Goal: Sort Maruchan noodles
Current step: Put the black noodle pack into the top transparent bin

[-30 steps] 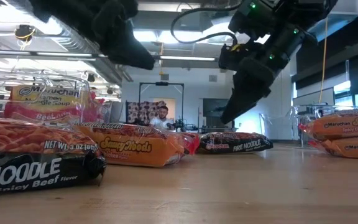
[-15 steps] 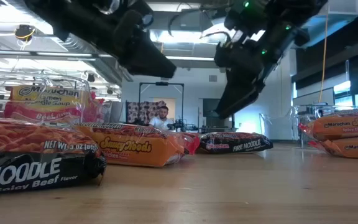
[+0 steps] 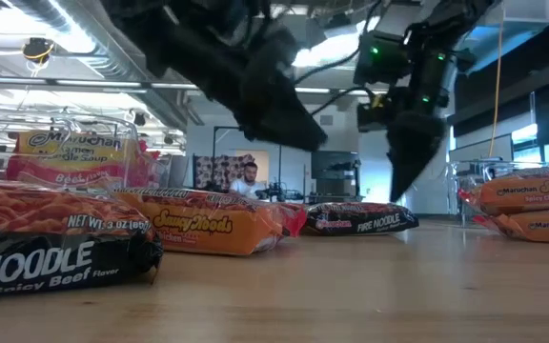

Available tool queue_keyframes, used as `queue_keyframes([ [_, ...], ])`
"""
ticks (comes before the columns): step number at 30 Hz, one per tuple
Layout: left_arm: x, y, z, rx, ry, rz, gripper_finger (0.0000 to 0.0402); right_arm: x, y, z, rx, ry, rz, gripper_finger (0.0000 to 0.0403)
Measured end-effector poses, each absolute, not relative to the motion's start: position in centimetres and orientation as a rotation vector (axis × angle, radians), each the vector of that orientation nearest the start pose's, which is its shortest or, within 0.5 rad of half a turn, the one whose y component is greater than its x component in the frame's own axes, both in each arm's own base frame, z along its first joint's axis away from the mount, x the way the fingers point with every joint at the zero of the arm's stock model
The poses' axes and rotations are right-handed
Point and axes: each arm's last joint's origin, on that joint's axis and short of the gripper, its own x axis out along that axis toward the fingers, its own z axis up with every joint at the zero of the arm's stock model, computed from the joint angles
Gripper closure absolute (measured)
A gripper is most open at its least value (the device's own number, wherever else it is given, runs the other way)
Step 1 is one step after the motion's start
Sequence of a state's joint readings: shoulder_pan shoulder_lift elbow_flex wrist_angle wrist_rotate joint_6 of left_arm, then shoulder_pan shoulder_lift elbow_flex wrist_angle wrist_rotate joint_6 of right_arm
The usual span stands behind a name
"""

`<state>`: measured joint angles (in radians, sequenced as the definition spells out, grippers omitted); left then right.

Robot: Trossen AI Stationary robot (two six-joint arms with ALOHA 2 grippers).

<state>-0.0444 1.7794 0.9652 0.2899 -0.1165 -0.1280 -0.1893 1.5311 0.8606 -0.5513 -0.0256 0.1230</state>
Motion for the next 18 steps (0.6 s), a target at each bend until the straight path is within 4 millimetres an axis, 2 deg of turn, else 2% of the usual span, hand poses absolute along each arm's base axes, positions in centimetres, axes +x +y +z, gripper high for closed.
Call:
queue_keyframes([
  [5,38.3,-1.4,15.2,-0.122,0.578,0.121,0.0221,26.2,-4.6,15.2,0.323,1.144,-0.130,0.0148],
  [8,38.3,-1.4,14.0,-0.125,0.636,0.129,0.0221,26.0,-4.5,14.6,0.356,1.123,-0.113,0.0148],
  [12,37.9,-1.2,13.5,-0.120,0.692,0.179,0.0221,25.9,-3.7,14.2,0.385,1.124,-0.044,0.0148],
  [18,37.0,-0.6,13.1,-0.022,0.787,0.323,0.0221,27.2,-1.0,14.5,0.414,1.022,0.106,0.0148],
])
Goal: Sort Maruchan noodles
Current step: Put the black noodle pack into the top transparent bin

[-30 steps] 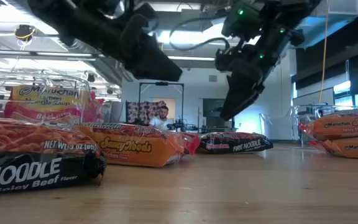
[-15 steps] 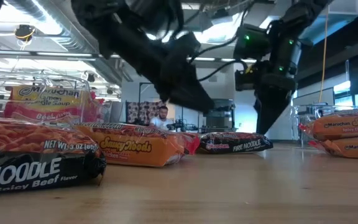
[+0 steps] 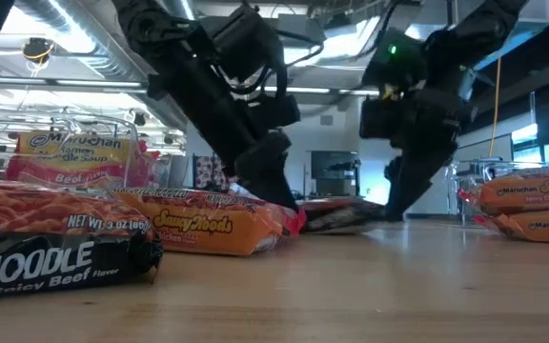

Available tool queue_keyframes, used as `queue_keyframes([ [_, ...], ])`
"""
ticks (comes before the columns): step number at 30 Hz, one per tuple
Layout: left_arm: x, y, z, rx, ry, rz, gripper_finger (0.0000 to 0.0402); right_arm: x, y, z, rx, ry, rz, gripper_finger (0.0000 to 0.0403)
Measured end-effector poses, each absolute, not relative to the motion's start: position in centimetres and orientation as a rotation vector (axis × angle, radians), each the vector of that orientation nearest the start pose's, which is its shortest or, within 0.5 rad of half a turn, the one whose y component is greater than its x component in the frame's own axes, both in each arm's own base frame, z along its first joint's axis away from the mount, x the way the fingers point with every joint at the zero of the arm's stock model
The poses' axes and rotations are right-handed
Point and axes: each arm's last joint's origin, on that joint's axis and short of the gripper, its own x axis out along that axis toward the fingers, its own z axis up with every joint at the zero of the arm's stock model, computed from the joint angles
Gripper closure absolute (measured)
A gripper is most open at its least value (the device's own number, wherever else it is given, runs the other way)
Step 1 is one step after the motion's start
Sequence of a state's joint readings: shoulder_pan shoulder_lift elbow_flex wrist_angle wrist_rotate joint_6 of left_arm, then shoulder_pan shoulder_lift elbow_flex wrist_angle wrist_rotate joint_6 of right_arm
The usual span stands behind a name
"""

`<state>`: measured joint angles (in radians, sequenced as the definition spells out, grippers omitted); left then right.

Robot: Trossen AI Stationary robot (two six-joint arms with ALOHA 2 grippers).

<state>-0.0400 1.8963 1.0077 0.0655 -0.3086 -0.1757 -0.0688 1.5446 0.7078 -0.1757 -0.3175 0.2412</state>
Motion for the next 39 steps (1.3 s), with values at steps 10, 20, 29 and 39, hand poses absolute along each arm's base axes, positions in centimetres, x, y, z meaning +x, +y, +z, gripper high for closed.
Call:
queue_keyframes([
  [10,36.2,-1.7,15.4,-0.002,0.772,0.301,0.0221,28.9,-0.7,20.2,0.411,0.920,0.038,0.0148],
  [20,36.8,-3.2,15.2,0.021,0.705,0.253,0.0221,29.3,-9.0,21.9,0.476,0.795,-0.200,0.0148],
  [29,37.5,-3.1,11.4,0.028,0.779,0.258,0.0221,30.1,-13.2,16.8,0.627,0.868,-0.230,0.0148],
  [39,37.7,-3.3,10.8,0.019,0.771,0.257,0.0221,30.9,-13.1,14.5,0.738,0.885,-0.041,0.0148],
])
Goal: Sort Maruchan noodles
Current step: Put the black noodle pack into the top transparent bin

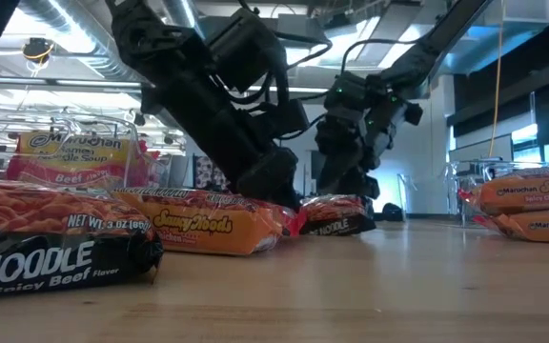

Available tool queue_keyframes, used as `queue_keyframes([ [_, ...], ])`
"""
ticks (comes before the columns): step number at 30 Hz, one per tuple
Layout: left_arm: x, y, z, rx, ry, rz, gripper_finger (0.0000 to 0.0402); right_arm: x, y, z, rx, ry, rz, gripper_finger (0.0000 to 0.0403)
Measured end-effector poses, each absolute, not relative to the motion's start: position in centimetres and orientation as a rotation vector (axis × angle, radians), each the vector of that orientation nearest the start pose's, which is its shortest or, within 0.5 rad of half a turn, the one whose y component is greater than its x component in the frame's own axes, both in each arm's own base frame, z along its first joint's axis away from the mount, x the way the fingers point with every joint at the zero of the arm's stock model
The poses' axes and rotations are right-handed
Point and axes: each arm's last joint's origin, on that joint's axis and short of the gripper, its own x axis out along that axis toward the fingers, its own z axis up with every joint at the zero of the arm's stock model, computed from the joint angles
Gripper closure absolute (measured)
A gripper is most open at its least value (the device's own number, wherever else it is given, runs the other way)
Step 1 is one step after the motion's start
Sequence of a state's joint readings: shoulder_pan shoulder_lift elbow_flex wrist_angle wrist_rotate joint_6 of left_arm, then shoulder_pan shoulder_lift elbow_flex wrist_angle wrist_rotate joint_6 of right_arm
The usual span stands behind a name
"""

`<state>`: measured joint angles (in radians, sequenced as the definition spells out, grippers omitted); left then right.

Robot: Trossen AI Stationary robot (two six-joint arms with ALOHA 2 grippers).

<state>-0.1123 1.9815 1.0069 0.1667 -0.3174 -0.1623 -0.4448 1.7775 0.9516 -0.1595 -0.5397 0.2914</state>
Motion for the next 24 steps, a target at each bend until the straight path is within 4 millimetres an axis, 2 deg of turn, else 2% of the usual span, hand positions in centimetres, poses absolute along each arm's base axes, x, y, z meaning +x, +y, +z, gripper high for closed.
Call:
queue_keyframes([
  [6,37.7,-3.4,10.7,0.026,0.767,0.247,0.0221,31.2,-13.2,13.0,0.777,0.919,-0.050,0.0148],
  [12,37.7,-3.4,10.7,0.025,0.769,0.241,0.0221,31.8,-13.3,11.7,0.864,0.892,0.060,0.0148],
  [20,37.7,-3.4,10.7,0.027,0.770,0.236,0.0221,32.1,-12.5,11.8,0.947,0.870,0.265,0.0148],
  [24,37.7,-3.4,10.7,0.027,0.770,0.237,0.0221,32.5,-11.7,11.8,0.925,0.884,0.267,0.0148],
])
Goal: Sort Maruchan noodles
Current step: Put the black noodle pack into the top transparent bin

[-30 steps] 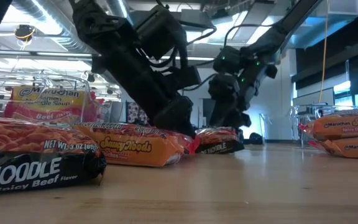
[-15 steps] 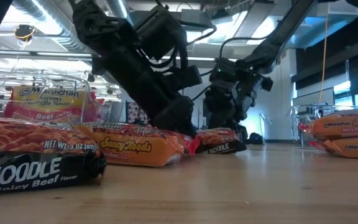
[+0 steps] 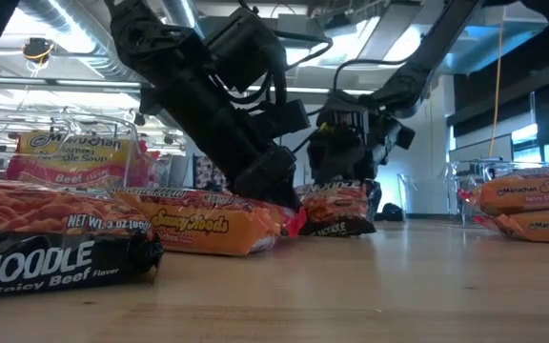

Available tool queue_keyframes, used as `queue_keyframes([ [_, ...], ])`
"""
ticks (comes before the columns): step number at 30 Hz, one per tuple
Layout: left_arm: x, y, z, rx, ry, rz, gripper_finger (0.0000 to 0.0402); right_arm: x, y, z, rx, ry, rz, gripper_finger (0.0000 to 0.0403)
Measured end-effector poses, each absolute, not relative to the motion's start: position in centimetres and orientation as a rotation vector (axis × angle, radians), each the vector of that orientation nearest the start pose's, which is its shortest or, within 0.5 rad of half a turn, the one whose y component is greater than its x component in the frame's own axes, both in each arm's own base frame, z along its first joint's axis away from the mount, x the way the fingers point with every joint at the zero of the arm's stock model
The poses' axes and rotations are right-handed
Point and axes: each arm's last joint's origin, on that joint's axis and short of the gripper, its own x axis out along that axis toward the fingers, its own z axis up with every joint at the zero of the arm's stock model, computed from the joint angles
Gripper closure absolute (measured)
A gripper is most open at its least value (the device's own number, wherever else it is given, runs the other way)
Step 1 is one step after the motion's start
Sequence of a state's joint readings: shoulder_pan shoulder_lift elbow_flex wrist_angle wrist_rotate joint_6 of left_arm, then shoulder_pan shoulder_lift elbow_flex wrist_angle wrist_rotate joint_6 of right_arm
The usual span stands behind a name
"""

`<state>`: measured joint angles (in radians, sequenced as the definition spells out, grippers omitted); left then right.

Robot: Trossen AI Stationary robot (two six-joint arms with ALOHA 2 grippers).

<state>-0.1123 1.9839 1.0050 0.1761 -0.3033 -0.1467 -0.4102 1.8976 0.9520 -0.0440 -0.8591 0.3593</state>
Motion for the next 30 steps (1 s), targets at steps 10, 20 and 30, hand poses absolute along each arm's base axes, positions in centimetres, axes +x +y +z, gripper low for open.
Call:
queue_keyframes([
  [10,37.7,-3.4,10.7,0.029,0.771,0.242,0.0221,32.8,-10.7,11.7,0.870,0.898,0.261,0.0176],
  [20,37.5,-3.6,11.4,0.061,0.771,0.238,0.0221,32.8,-10.9,12.0,0.820,0.881,0.268,0.0322],
  [30,36.0,-4.8,15.7,0.078,0.754,0.211,0.0221,31.5,-10.5,16.8,0.703,0.828,0.236,0.0348],
])
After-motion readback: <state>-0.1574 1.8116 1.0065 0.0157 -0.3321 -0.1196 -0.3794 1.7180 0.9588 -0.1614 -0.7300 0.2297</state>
